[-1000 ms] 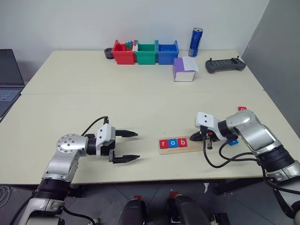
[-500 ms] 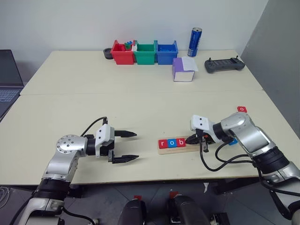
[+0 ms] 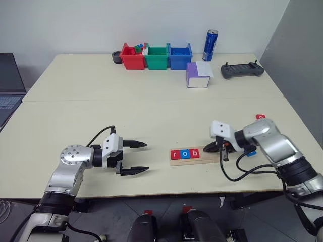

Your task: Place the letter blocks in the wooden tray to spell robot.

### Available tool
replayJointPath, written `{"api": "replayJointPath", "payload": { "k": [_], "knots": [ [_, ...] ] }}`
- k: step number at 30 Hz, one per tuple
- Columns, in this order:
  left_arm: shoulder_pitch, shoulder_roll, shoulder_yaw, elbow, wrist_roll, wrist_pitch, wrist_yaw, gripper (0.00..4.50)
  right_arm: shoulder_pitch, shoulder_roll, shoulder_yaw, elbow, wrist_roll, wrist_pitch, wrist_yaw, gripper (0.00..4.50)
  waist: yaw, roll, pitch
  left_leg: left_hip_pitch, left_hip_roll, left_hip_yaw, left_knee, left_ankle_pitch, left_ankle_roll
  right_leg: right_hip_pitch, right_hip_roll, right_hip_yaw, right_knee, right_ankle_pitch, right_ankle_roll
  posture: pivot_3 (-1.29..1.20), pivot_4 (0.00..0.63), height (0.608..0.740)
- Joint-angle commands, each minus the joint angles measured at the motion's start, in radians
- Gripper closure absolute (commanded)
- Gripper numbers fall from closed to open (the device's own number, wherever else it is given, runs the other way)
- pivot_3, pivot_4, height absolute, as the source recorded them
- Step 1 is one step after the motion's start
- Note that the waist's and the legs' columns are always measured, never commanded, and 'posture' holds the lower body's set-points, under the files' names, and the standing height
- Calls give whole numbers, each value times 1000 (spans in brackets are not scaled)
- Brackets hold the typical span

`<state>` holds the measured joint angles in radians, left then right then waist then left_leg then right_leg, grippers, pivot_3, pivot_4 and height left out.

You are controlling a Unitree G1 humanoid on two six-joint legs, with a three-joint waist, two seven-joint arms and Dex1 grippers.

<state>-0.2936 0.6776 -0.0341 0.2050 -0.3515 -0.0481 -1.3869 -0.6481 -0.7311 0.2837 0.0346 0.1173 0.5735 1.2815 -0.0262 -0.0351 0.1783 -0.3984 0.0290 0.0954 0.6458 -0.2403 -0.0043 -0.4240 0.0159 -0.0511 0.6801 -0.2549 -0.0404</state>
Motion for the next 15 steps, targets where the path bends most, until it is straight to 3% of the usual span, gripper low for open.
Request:
{"api": "replayJointPath", "payload": {
  "k": [1,8,12,15],
  "knots": [
    [0,13,16,-36,-12,0,-1,0,-28,-37,-191,-74,154,129,-5,3904,0,0,0,0,0,0,0,0,0,0,0,0,0,0,0,0,150,740],
    [5,5,8,-36,-10,-3,-1,0,90,-186,-348,-21,161,179,-99,1491,6,0,0,0,0,0,0,0,0,0,0,0,-1,0,0,0,150,740],
    [-4,0,3,-28,-8,-3,-3,0,75,-168,-424,108,163,186,-228,92,2,0,0,0,0,1,0,0,0,0,0,0,0,0,0,0,150,740],
    [-11,-2,0,-25,-7,-2,-5,0,26,-115,-466,204,150,202,-375,41,-6,0,0,1,0,1,0,0,0,0,0,0,0,0,0,0,150,740]
  ]
}}
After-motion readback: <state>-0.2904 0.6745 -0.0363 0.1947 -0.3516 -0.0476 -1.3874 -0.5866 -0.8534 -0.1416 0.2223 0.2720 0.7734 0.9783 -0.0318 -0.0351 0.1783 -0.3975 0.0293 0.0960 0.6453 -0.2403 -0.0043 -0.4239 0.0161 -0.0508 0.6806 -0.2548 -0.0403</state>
